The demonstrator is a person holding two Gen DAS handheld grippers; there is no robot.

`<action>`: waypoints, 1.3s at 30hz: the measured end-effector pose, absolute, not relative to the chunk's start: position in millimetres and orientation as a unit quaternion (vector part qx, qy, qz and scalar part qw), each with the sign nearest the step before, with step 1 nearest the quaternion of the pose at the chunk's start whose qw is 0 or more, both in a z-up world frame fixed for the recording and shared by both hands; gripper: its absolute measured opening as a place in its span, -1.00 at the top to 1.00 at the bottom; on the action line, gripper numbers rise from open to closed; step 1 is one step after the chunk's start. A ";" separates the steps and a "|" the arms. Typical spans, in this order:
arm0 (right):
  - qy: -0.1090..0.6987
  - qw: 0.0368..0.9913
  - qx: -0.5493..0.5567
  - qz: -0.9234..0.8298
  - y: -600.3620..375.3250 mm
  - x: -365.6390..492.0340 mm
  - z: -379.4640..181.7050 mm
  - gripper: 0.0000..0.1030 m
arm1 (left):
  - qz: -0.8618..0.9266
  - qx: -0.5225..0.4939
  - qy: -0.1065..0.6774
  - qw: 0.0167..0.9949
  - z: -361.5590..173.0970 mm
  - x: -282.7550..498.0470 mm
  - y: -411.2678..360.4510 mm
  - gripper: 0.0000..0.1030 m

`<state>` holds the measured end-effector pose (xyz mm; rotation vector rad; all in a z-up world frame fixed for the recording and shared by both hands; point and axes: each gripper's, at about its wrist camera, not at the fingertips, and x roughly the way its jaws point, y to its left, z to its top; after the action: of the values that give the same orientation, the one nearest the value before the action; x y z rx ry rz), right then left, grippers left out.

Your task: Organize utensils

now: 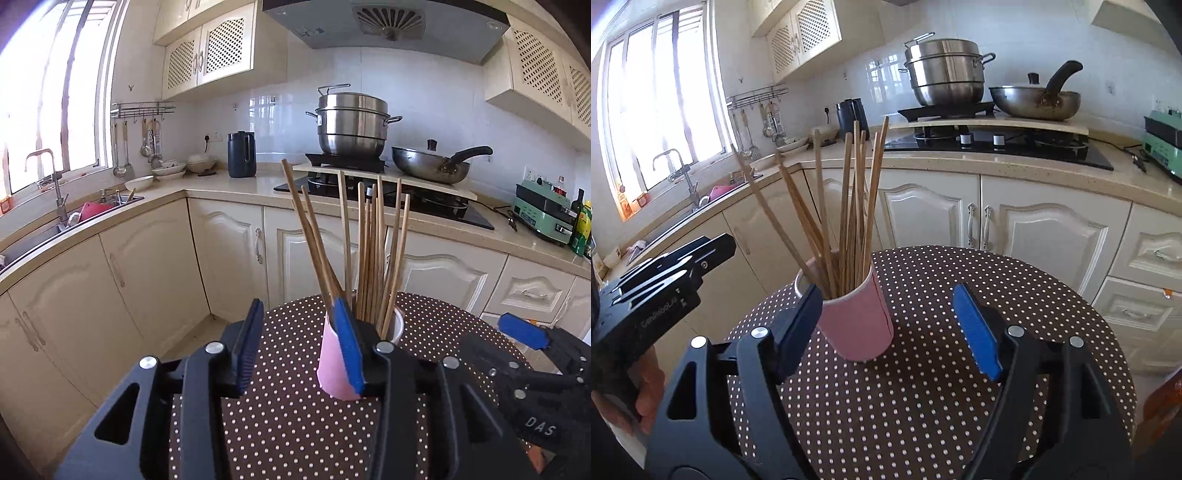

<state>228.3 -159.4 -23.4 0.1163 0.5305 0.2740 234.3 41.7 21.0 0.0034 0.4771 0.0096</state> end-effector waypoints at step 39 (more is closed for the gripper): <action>0.151 0.975 0.079 0.143 -177.9 35.3 25.5 -0.64 | -0.017 -0.003 0.190 0.982 54.1 35.4 20.0 -0.29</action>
<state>35.3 -177.9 25.5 0.1593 0.3038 0.2887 35.4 20.0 54.1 -0.0068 0.3822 -0.0338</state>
